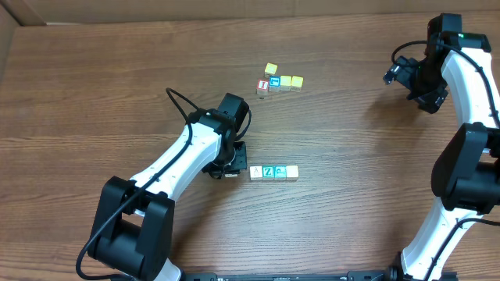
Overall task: Flip 5 blocks
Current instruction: 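Carry the white block down to the left end of the row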
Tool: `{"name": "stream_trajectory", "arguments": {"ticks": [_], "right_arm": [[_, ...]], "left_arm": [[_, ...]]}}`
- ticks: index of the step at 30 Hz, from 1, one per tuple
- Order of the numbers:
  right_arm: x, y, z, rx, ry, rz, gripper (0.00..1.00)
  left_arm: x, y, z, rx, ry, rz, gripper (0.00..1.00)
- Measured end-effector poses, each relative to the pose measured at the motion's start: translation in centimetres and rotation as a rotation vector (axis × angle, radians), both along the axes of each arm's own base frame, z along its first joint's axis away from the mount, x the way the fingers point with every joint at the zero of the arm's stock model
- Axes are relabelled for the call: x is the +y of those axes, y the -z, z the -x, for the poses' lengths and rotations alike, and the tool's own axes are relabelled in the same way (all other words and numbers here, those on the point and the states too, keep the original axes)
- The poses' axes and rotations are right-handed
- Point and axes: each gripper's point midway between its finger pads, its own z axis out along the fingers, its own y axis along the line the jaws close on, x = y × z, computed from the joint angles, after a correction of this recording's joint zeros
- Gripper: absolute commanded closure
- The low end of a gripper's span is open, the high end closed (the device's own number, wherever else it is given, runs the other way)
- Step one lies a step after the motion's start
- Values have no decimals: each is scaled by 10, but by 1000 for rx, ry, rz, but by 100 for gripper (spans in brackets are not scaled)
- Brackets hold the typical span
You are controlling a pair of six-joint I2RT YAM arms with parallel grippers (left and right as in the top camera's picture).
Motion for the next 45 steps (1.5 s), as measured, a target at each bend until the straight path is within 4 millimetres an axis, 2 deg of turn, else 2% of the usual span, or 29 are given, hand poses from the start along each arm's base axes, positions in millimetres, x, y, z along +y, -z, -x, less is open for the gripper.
{"name": "stream_trajectory", "arguments": {"ticks": [8,12,17,18,20,22,30,34,36,37,39,41,45], "right_arm": [[0,0,0,0,0,0,0],[0,0,0,0,0,0,0],[0,0,0,0,1,0,0],[0,0,0,0,0,0,0],[0,0,0,0,0,0,0],[0,0,0,0,0,0,0],[0,0,0,0,0,0,0],[0,0,0,0,0,0,0],[0,0,0,0,1,0,0],[0,0,0,0,0,0,0],[0,0,0,0,0,0,0],[0,0,0,0,0,0,0],[0,0,0,0,0,0,0]], "left_arm": [[-7,16,3,-19,-30,19,78],[-15,17,8,-21,-12,21,75],[-16,17,9,-21,-9,16,70],[-16,17,8,-23,-9,15,69],[-16,17,8,-24,-11,14,59],[-16,17,8,-24,-17,14,55],[-14,16,7,-22,-19,10,52],[-11,0,-6,-37,-44,15,52],[-9,-13,-18,-59,-60,25,59],[-8,-20,-26,-75,-69,30,68],[-5,-28,-34,-93,-75,35,96],[2,-31,-37,-93,-85,30,96],[14,-29,-26,-42,-101,-6,96]]}}
